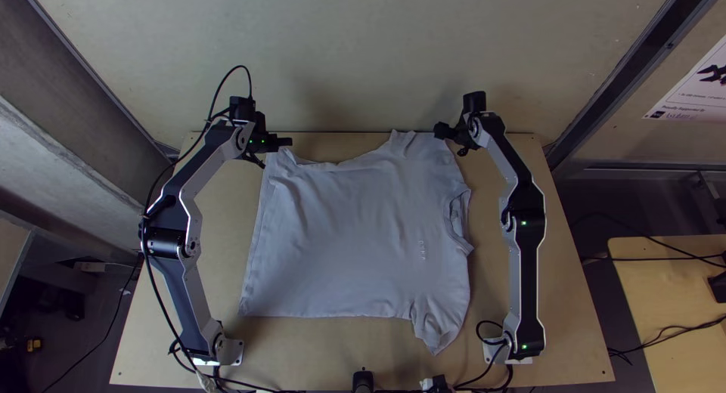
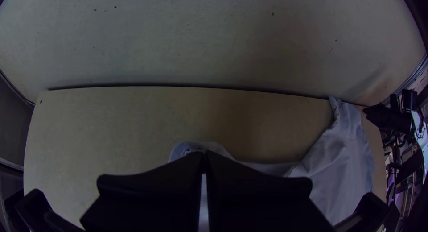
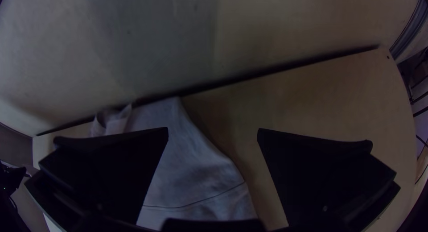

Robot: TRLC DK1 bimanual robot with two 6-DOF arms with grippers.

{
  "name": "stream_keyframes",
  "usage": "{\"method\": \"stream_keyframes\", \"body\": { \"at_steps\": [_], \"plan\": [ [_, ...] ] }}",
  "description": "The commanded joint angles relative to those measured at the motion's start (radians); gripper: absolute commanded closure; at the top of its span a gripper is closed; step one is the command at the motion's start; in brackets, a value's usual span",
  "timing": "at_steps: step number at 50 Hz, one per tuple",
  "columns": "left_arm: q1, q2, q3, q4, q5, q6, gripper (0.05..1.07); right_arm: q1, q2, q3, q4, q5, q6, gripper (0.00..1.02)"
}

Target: Fold the t-shirt

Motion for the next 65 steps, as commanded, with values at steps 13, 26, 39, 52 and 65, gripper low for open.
{"method": "stream_keyframes", "body": {
  "at_steps": [13, 26, 39, 52, 65],
  "plan": [
    [-0.001, -0.033, 0.017, -0.02, -0.002, -0.018, 1.05, 0.021, 0.069, 0.034, 0.004, -0.006, 0.015, 0.53],
    [-0.005, -0.024, 0.018, -0.018, -0.001, -0.024, 1.05, 0.021, 0.08, 0.034, -0.005, -0.026, 0.0, 1.01],
    [0.001, -0.012, 0.011, -0.02, -0.002, -0.032, 1.05, 0.004, 0.005, 0.028, -0.011, -0.019, 0.001, 1.0],
    [0.033, 0.004, 0.008, -0.018, -0.002, -0.029, 1.05, -0.022, -0.08, 0.014, -0.016, -0.017, -0.017, 1.0],
    [0.047, 0.004, 0.008, -0.018, -0.002, -0.037, 1.05, -0.034, -0.121, -0.005, -0.034, -0.011, -0.026, 1.0]
  ]
}}
